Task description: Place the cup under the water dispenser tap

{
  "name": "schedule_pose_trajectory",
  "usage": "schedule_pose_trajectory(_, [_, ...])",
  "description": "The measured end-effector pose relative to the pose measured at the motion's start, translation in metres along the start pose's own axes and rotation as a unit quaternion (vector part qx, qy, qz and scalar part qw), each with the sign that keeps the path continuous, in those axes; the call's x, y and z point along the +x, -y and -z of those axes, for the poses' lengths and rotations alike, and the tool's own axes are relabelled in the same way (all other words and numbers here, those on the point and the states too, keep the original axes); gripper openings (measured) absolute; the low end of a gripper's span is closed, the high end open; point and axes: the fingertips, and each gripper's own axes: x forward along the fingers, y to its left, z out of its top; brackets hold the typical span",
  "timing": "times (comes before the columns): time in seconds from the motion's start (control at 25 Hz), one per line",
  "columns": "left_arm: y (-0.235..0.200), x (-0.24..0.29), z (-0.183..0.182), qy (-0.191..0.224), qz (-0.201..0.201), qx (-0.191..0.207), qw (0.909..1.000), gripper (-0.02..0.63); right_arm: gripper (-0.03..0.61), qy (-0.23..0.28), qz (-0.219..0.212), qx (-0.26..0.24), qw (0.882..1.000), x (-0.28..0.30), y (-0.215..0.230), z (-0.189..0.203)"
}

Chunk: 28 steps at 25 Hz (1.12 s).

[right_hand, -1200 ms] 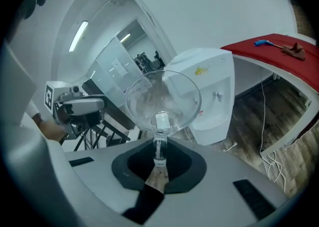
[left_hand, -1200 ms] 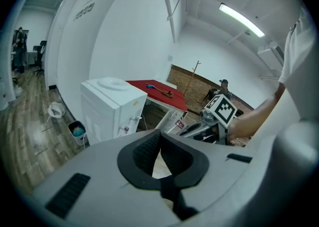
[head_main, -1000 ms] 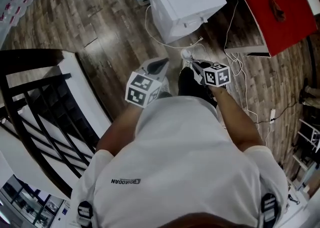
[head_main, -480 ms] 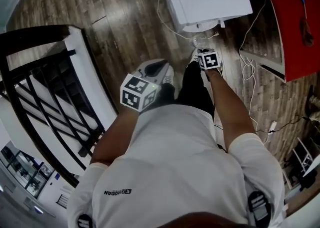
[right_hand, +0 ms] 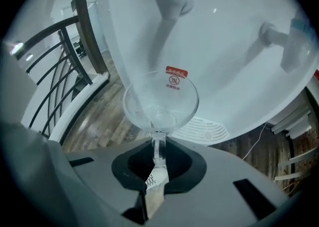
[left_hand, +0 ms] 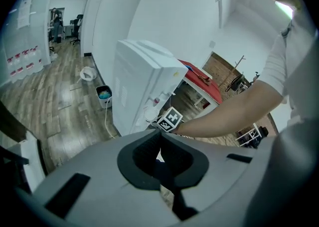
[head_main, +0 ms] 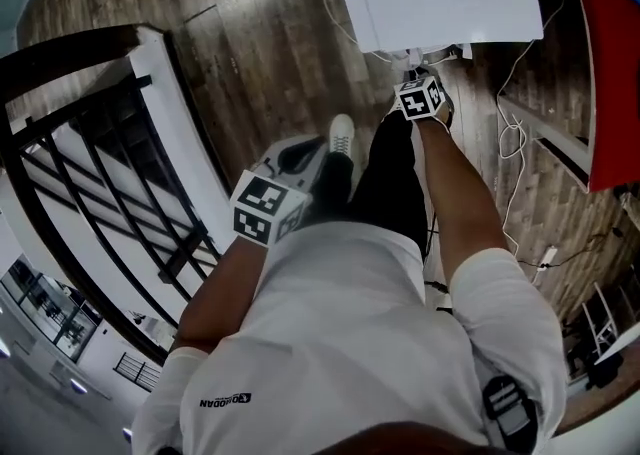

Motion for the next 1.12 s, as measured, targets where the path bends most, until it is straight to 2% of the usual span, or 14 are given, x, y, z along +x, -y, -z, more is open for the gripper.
schedule_pose_trajectory(0.4, [-0.002, 0.001, 0.01, -0.013, -0.001, -0.005, 0.9999, -0.003, 0.04, 0.0, -0.002, -0.018, 1.0, 0.019, 0.005, -0.008])
schedule_pose_trajectory(0.64, [-0.004, 0.0, -0.002, -0.005, 0.005, 0.008, 1.0, -0.003, 0.044, -0.012, -0.006, -0.027, 1.0, 0.017, 0.002, -0.005])
schedule_pose_trajectory(0.88, [0.005, -0.002, -0.012, 0.0, 0.019, 0.023, 0.9996, -0.003, 0.1, -0.028, -0.001, -0.001, 1.0, 0.001, 0.0, 0.001])
schedule_pose_trajectory(1.0, [0.008, 0.0, -0.023, 0.012, 0.032, 0.034, 0.9989, -0.003, 0.121, -0.043, 0.007, 0.022, 0.999, -0.015, 0.005, 0.017])
schedule_pose_trajectory(1.12, [0.009, -0.006, -0.033, 0.027, 0.039, 0.045, 0.9979, -0.003, 0.132, -0.055, 0.0, 0.024, 0.998, -0.038, -0.005, 0.035])
